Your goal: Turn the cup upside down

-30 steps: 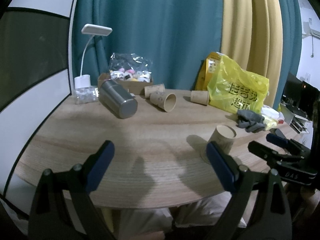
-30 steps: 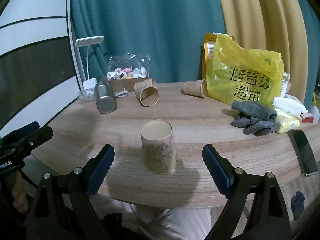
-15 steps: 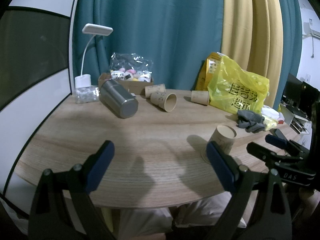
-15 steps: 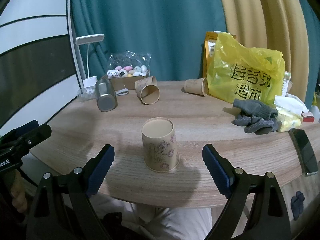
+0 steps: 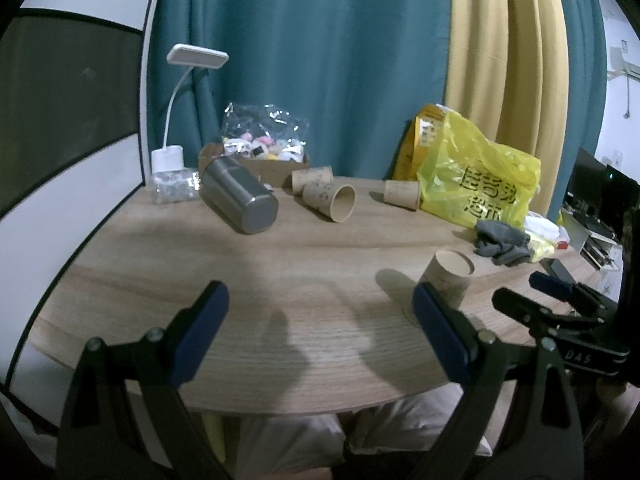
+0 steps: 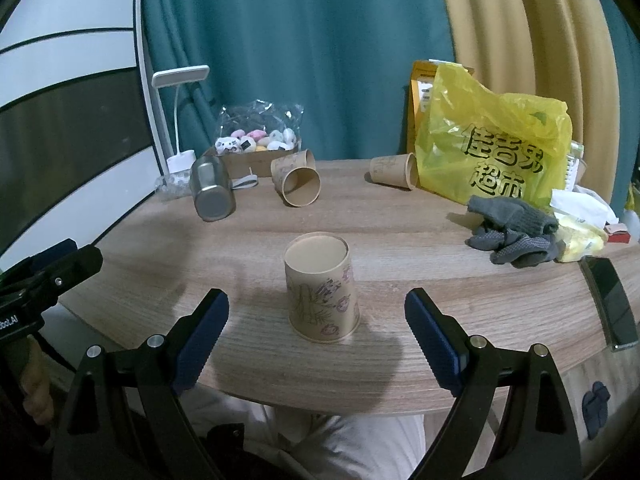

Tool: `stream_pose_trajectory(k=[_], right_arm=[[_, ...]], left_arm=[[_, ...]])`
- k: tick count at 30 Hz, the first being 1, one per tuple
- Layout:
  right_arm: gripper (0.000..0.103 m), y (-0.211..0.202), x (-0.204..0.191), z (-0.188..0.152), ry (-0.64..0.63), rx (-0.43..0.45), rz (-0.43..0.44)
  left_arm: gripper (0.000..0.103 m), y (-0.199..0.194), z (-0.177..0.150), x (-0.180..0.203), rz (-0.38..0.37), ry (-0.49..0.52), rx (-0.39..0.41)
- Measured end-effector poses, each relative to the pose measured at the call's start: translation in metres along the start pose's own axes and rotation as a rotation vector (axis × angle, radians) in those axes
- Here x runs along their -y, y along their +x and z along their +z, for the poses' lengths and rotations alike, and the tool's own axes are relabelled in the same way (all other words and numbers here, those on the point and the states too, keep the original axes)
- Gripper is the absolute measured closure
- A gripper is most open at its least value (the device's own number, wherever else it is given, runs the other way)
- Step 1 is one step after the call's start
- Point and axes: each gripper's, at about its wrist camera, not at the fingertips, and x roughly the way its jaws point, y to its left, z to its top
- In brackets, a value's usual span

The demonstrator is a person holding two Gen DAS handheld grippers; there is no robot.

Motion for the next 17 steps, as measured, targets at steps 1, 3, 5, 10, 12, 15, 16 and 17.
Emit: stream_pose_trajectory(k=[1,3,5,10,12,15,16,17], right_arm=[[0.011,0.0002,-0.0002,-0.0008,0.002,-0.001,0.001],[0.011,0.0009,-0.0008,-0.0017,0.002,-0.002,0.0],[0.011,0.0003,-0.0001,-0.0016,0.003,-0.001,0.002],[0.011,0.0007,-0.0005,-0.0015,0.002,-0.001,0.0],[0.011,0.0007,-0.0003,-0.001,0.003,-0.001,0.0],[0.011,0.0008,0.0004,-0.0017,0.002,0.001,-0.001],[0.011,0.0013,0.0004,-0.0025,0.005,0.0,-0.001],[0.011,0.0012,0.0007,-0.0028,0.004,0.0,0.0]], left_arm=[[0.009,0.0001,0.0002,0.0,0.0,0.002,0.0],[0.009,0.0,0.0003,-0.0002,0.0,0.003,0.001],[0.009,0.0,0.0002,0.0001,0.0,0.004,0.001],[0.009,-0.0006,-0.0008,0.0019,-0.004,0.007,0.002],[0.009,-0.001,-0.0012,0.0024,-0.004,0.007,0.003],[0.009,-0.0019,-0.0012,0.0038,-0.008,0.011,0.008],[0.009,-0.0022,-0.0013,0.0046,-0.007,0.013,0.009],[0.009,-0.0022,-0.0012,0.0048,-0.01,0.012,0.009]])
